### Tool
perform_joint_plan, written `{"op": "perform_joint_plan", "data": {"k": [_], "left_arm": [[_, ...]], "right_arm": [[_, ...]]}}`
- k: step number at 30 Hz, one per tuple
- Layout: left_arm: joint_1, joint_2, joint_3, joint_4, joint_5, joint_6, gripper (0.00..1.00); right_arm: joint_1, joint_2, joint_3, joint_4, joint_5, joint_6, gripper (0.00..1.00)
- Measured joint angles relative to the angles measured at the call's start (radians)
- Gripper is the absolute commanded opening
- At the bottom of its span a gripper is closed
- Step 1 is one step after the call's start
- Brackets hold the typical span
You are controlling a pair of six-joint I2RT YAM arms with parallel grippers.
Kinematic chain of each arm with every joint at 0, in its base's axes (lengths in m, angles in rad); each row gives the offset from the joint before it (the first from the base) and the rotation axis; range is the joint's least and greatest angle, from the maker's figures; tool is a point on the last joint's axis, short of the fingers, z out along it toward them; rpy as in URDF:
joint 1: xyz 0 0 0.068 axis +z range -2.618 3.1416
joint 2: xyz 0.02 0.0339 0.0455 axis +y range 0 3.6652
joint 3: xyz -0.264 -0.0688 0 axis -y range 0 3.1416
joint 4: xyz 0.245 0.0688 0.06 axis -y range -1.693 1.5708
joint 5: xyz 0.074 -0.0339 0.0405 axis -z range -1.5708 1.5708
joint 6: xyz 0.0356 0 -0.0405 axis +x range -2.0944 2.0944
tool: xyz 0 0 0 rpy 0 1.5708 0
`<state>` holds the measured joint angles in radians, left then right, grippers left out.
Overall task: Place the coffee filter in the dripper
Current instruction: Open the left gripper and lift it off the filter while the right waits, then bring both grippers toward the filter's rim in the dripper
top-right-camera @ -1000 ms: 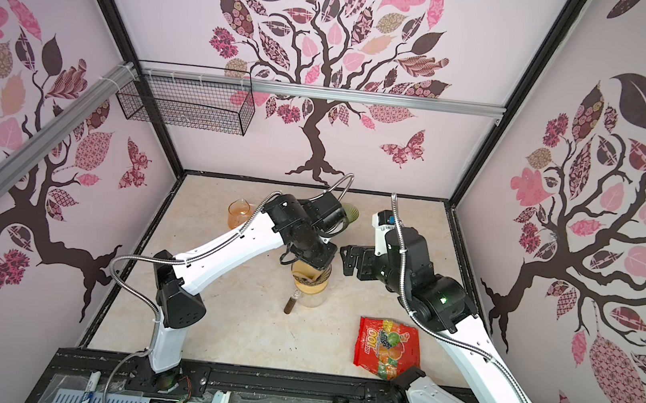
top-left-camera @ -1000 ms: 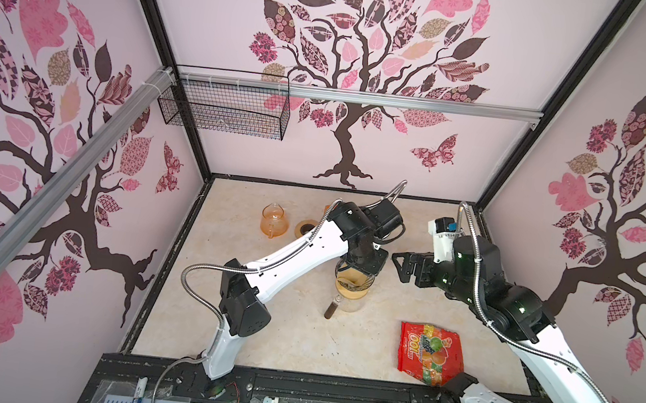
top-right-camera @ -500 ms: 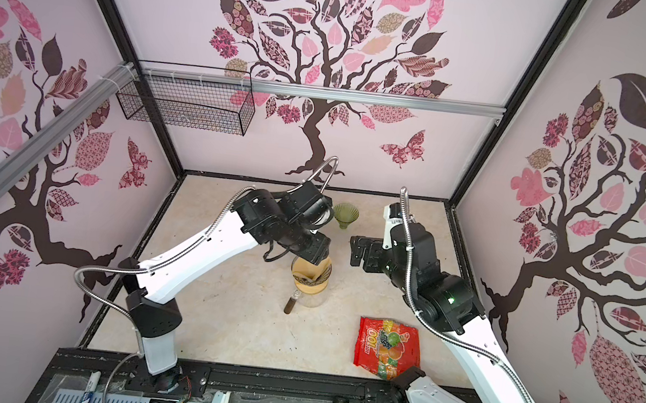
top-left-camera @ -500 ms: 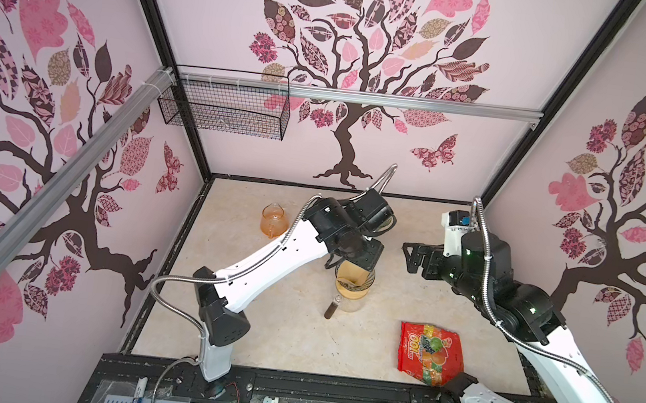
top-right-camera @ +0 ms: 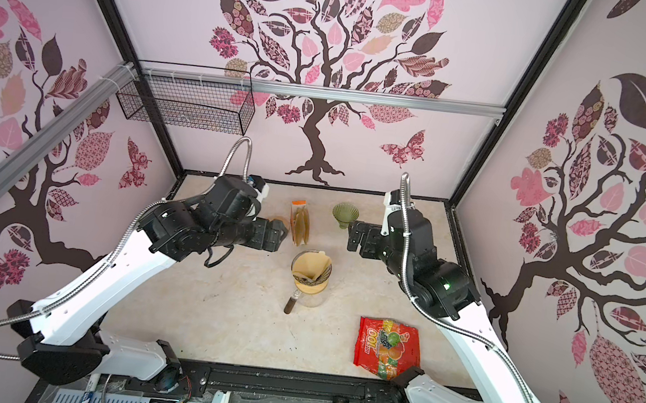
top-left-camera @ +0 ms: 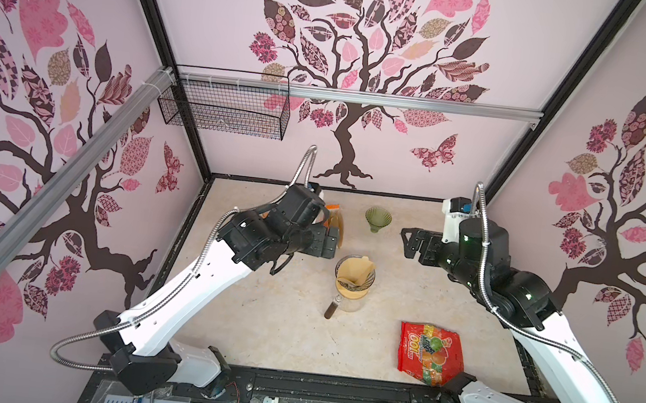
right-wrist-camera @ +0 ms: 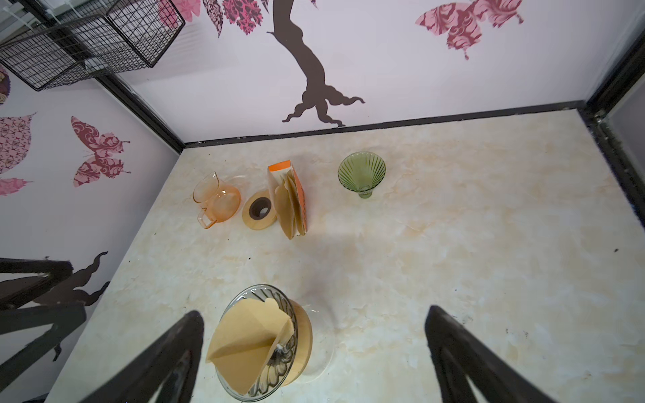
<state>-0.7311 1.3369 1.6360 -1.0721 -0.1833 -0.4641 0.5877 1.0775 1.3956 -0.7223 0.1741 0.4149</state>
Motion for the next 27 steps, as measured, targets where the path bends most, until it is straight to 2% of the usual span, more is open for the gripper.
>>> {"op": "perform_joint_plan", "data": {"k": [4,11,18,27], "left_arm": [[0.040,-0.049,-0.051,0.021,0.014,-0.016,0.98],[0.150,-0.037,-0.140,0.068,0.193,-0.040,0.98],[0.138,0.085,-0.148,0.075,0.367,-0.001,0.97],[0.027,0.242,-0.110,0.028,0.353,0.077,0.94]], "right_arm": [[0.000,0.066,0.021,-0.011,-0.095,0.052,1.00],[0.000,0.198,0.008,-0.053,-0.240,0.115,1.00],[0.000,0.224,-0.051,-0.080,-0.291,0.135,1.00],[0.013,0.250,-0.104,-0.083,-0.301,0.131,1.00]]}}
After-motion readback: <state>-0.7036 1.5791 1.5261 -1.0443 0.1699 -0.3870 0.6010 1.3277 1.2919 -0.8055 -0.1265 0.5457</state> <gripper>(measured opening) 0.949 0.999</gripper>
